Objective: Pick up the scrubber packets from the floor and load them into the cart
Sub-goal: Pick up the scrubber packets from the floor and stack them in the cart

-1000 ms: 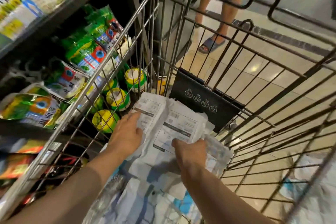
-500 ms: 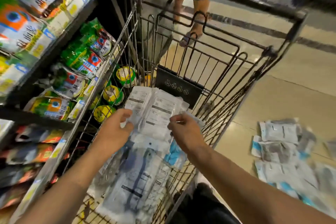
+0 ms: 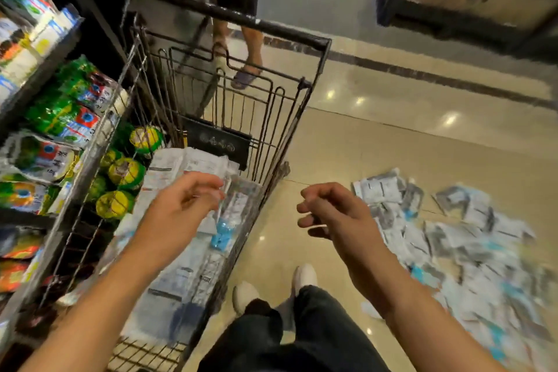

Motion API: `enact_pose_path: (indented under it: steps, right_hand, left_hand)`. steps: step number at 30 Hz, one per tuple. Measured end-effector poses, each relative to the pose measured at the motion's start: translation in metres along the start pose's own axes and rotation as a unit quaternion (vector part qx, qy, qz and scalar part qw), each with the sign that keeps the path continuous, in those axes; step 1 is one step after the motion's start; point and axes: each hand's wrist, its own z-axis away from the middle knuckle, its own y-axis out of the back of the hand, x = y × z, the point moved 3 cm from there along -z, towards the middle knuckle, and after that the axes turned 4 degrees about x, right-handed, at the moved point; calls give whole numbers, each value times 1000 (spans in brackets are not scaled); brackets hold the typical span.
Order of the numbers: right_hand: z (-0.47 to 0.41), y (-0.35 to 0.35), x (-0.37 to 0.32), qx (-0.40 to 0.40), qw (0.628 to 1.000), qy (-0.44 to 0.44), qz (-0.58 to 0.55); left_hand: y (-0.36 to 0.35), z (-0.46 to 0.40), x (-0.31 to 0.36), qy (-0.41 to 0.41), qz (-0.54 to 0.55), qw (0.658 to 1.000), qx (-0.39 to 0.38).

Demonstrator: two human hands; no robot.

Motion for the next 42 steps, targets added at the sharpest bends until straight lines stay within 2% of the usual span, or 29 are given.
enact_pose_path:
  steps: [6, 11, 17, 26, 31, 38, 42]
  right_hand:
    - [44, 88, 19, 112, 991, -5, -78]
    - [69, 174, 51, 223, 956, -23, -188]
    - [108, 272, 88, 284, 926, -17, -248]
    - [167, 389, 147, 367, 879, -23, -303]
    - [196, 427, 169, 436, 828, -15, -351]
    - [221, 441, 196, 545, 740, -41, -392]
    - [233, 444, 198, 601, 684, -50, -411]
  left_hand:
    - [-74, 20, 46, -46, -82, 990, -109]
    - [-145, 21, 90, -72, -104, 979, -161]
    - [-252, 29, 137, -117, -118, 962, -217]
    - [-415, 102, 157, -108, -122, 937, -309]
    - [-486, 122, 187, -143, -152, 901, -380]
    - [-578, 139, 212, -174, -198, 828, -494]
    - [-623, 154, 218, -181, -231, 770, -566]
